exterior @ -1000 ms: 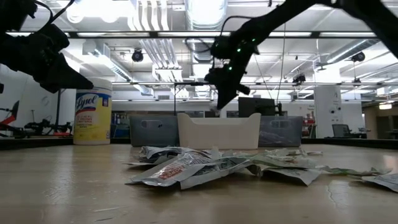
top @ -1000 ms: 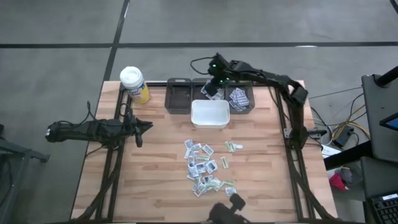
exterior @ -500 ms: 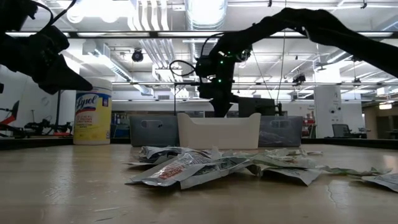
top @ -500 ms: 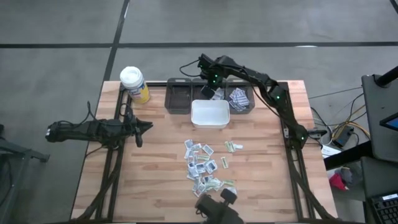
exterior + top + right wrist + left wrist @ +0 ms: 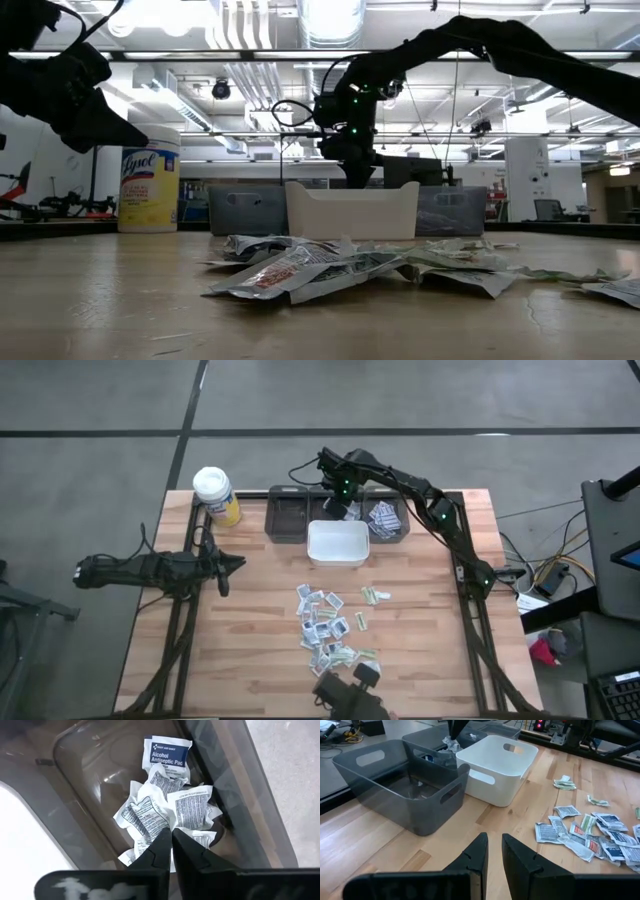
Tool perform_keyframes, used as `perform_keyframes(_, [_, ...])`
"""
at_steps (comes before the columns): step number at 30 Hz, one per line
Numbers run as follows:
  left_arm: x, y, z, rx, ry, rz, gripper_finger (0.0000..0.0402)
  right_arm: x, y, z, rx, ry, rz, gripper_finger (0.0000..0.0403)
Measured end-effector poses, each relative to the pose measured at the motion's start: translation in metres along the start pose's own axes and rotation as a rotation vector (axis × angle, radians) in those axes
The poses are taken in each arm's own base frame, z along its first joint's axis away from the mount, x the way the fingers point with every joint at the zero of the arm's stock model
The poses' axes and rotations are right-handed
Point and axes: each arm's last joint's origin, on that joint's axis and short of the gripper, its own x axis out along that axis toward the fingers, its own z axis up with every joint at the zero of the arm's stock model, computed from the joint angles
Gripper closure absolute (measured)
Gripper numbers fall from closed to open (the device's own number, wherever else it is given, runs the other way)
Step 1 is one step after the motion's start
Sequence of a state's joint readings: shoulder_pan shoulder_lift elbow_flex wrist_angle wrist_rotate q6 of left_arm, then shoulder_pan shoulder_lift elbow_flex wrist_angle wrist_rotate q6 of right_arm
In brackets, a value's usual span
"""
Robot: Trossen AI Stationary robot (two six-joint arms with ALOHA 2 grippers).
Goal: Pick & Place First Aid Supplies
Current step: Put the alcohol pad into the middle black bin
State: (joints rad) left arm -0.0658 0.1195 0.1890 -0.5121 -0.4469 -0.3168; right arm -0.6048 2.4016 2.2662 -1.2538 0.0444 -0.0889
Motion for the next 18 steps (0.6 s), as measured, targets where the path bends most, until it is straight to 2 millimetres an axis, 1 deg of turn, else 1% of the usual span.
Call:
perform_keyframes(6, [0.000,0.000,0.000,0.000,0.000,0.000,0.0348,0.000,-0.001,0.000,0.000,-0.003,-0.005,0.0342])
perform_keyframes(9, [0.000,0.000,0.000,0.000,0.000,0.000,0.0348,-0.004,-0.002,0.000,0.003,0.001,-0.007,0.0320])
perform_keyframes(11, [0.000,0.000,0.000,-0.001,0.000,0.000,0.0348,-0.013,0.000,-0.002,0.006,0.017,-0.004,0.0311])
perform_keyframes(13, [0.000,0.000,0.000,-0.001,0.000,0.000,0.0349,-0.026,0.004,-0.004,-0.004,0.037,0.000,0.0308])
perform_keyframes(15, [0.000,0.000,0.000,-0.001,0.000,0.000,0.0349,-0.039,0.012,-0.009,-0.025,0.061,0.007,0.0309])
perform_keyframes(18, [0.000,0.000,0.000,0.003,0.005,0.001,0.0349,-0.062,0.031,-0.019,-0.092,0.068,0.039,0.0317])
